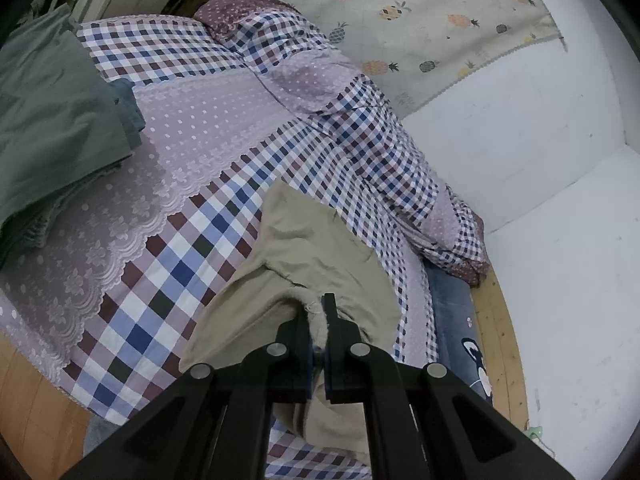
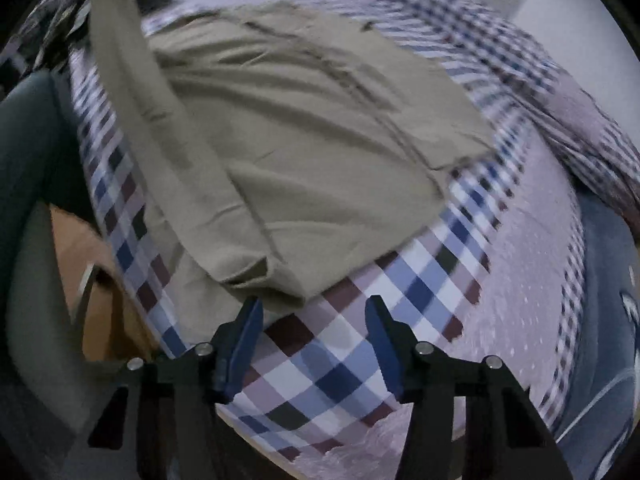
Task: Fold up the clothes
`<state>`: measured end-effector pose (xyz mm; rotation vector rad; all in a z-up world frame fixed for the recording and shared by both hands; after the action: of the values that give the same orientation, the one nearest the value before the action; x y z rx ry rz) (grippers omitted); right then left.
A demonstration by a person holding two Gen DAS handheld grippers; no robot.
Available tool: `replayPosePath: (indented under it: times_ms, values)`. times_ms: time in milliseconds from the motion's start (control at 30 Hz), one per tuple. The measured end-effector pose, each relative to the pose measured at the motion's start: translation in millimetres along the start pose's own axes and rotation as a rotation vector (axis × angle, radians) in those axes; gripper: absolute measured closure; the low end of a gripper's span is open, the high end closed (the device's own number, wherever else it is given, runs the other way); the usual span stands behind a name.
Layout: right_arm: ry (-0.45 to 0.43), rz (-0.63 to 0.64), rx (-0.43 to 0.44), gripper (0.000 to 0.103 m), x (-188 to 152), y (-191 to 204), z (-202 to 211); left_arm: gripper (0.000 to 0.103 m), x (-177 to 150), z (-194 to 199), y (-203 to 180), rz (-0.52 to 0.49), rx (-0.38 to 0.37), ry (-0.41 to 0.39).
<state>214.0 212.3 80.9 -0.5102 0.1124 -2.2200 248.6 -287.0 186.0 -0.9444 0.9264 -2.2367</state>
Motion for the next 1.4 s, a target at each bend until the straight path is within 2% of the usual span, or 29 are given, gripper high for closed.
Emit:
replayPosePath:
  times_ms: [100,233,300,433,500,633,767,933,1000,1067,1233,1400]
  values:
    - [0.057,0.103,0.019,0.048,6,6,-13,0.102,1,1,3,0.006,0.004,0.000]
    - [0.089,0.187,0.059,0.055,14,16,-24,0.102,3,1,7,0.011,0.012,-0.003]
    - [0.086,0.209,0.082,0.062,18,21,-28,0.102,3,1,10,0.013,0.019,-0.001]
    - [0.080,0.182,0.095,0.091,19,22,-33,0.102,2,0,14,0.017,0.025,0.002]
    - [0.058,0.135,0.066,0.093,14,17,-29,0.102,3,2,15,0.021,0.022,0.002]
    - [-0.064,-0.002,0.031,0.095,5,6,0,0.102,2,6,17,0.027,0.015,-0.001]
    - [-0.234,-0.164,0.009,0.096,-7,7,46,0.102,-3,16,20,0.040,-0.005,-0.012]
    - [-0.400,-0.314,-0.070,0.096,-29,30,104,0.102,-11,39,19,0.047,-0.042,-0.034]
    - [-0.435,-0.374,-0.060,0.095,-37,44,118,0.102,-16,50,18,0.048,-0.056,-0.044]
    - [-0.422,-0.395,-0.066,0.093,-45,56,117,0.102,-19,59,20,0.050,-0.060,-0.052]
    - [-0.225,-0.267,-0.015,0.091,-50,97,68,0.102,-14,63,37,0.070,-0.031,-0.074]
    - [-0.155,-0.156,-0.084,0.073,-51,116,39,0.102,-10,51,48,0.087,-0.005,-0.075]
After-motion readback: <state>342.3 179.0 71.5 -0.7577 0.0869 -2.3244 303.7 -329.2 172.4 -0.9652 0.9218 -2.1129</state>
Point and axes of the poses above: each gripper's, at about its wrist camera, not at the fingertips, and z roughly against the way its jaws point, y to its left, x to its top, the point moved 3 cm from there along -z, roughly the way its jaws point
